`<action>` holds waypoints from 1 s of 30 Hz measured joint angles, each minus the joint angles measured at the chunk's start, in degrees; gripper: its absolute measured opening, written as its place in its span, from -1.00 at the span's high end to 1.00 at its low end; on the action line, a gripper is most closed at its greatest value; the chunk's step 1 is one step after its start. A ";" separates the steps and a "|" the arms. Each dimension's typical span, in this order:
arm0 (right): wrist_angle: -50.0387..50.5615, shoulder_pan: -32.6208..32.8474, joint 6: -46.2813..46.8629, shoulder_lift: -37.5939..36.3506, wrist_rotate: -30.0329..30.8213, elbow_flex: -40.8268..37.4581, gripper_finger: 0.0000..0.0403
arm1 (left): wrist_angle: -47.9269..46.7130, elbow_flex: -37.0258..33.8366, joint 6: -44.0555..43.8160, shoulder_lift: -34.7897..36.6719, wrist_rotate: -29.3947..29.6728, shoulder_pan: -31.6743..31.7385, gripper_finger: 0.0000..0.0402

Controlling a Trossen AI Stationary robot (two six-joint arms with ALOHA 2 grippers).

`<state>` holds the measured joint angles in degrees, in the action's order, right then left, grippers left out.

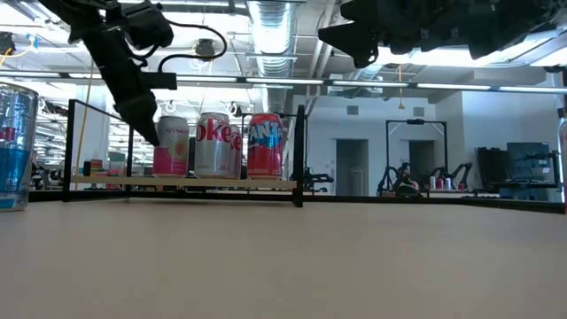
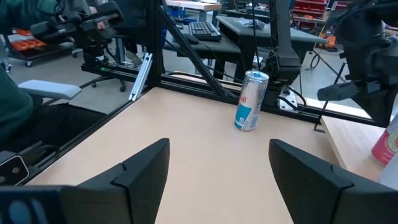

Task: Place canned beverage on shelf
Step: Put the bottom pink-white soda can on the shelf

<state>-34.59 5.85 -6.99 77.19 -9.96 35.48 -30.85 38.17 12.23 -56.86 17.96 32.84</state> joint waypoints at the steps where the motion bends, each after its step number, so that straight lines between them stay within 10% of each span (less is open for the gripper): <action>1: 0.00 0.00 0.06 0.00 0.00 0.00 -0.47 | -0.06 0.00 -0.15 0.00 1.08 0.00 1.00; 8: -0.07 0.00 0.07 0.00 0.00 0.00 -0.47 | 0.26 0.00 -2.70 0.00 5.20 -0.02 1.00; 18: -0.09 0.00 0.05 0.00 0.00 0.00 -0.47 | -3.97 0.00 -3.75 -1.01 -9.74 -0.04 1.00; 30: -0.51 0.00 -0.36 0.00 0.00 0.00 -0.47 | 5.28 0.00 -1.67 -1.27 -3.06 0.00 1.00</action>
<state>-35.10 5.85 -7.34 77.19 -9.96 35.48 -25.57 38.17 10.56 -58.13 14.90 32.84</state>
